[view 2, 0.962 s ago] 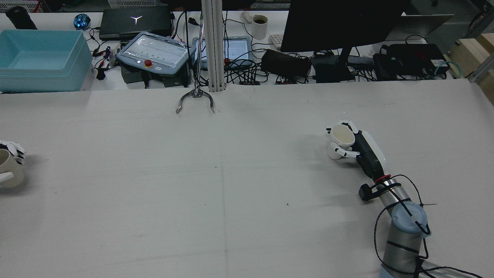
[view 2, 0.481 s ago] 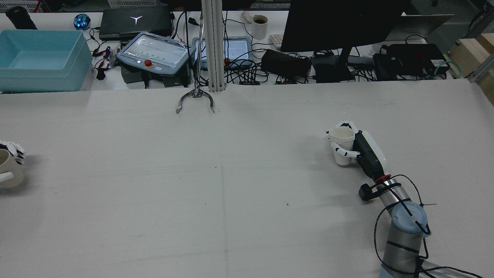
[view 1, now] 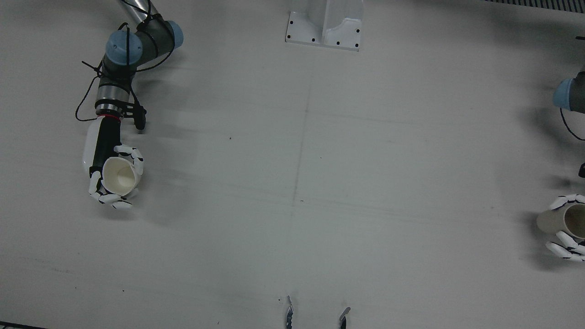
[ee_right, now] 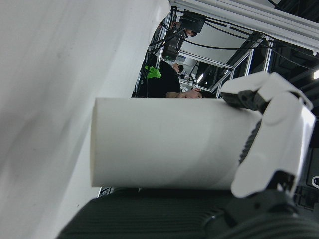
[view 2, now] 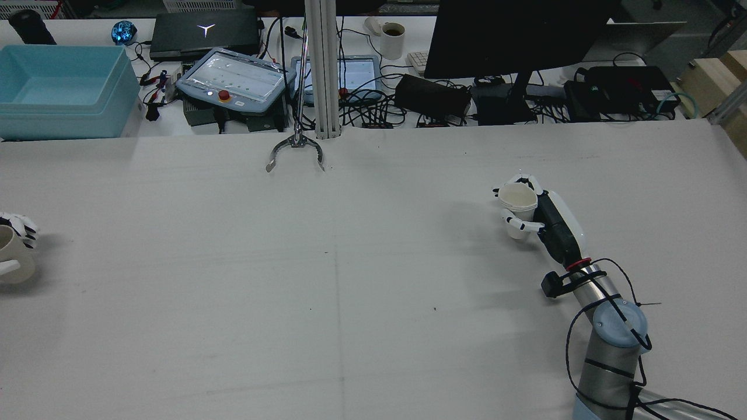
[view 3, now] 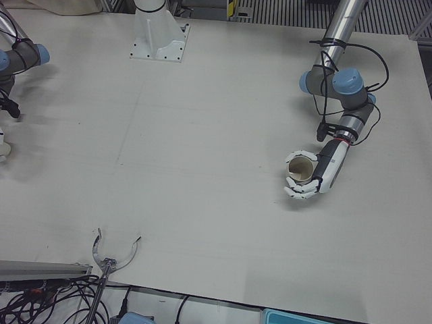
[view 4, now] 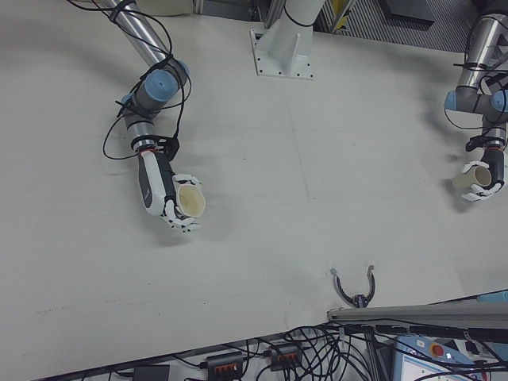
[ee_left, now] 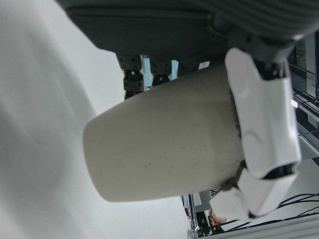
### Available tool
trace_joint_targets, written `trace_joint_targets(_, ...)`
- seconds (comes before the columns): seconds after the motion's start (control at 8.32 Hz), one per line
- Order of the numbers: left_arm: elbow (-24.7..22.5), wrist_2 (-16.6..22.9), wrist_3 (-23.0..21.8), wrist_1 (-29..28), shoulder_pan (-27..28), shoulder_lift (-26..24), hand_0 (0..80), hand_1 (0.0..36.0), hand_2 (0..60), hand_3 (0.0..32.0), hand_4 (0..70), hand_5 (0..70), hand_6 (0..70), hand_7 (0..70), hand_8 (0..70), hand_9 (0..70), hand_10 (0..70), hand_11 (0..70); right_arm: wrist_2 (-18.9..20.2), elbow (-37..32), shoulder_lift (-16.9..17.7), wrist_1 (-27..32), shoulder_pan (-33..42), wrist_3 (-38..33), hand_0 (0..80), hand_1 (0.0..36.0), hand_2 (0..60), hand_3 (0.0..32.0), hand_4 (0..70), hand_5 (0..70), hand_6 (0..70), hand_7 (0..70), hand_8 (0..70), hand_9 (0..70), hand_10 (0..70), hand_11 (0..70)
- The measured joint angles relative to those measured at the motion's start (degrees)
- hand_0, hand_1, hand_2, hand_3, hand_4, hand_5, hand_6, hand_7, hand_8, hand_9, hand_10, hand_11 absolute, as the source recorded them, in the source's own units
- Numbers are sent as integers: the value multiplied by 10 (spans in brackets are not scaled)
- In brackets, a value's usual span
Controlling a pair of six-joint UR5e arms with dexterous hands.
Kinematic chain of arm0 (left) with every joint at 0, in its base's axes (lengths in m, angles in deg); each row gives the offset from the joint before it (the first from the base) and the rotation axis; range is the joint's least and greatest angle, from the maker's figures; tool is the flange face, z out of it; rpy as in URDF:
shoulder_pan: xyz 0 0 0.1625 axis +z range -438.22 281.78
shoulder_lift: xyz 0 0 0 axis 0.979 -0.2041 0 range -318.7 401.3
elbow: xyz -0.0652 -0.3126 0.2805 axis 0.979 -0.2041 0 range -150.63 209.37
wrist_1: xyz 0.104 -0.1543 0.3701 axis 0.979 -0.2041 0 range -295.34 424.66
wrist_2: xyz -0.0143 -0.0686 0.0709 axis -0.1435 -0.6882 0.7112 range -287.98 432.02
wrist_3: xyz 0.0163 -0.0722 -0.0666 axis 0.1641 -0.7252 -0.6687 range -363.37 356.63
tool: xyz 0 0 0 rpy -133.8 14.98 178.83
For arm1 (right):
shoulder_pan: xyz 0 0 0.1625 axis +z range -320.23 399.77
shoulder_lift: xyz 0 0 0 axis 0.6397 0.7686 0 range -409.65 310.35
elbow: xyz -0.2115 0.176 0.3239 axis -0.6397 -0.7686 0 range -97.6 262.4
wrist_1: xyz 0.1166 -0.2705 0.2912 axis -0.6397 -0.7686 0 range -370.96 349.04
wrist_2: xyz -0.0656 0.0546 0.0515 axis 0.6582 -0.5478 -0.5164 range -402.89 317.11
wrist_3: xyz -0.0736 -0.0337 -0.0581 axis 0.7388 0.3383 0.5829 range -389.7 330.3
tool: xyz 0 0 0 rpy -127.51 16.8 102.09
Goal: Pour water
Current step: 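Lift the white paper cup off the table with the right hand, then bring the beige cup in the left hand under the raised white cup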
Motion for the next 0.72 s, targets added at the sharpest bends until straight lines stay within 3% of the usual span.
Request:
trace_joint_targets(0.36,-12,1,-1,1,-2,-1,563,283,578,0,496,700,366,394,309,411,265,400,8,33,0,-1,28,0,466,326,600,0,0,608,308,286,254,284,331,492)
trace_joint_targets(0.6,-68,6,2,41,-2,-10,569,283,575,0,510,700,378,400,319,412,261,394,10,57,0,-2,50,0,469,331,600,0,0,637,312,311,247,282,320,478)
trace_joint_targets(0.72,-93,17,4,76,0,-38,565,281,575,0,507,700,373,396,315,410,261,393,10,68,0,-3,63,1,472,332,600,0,0,648,313,320,242,277,314,471)
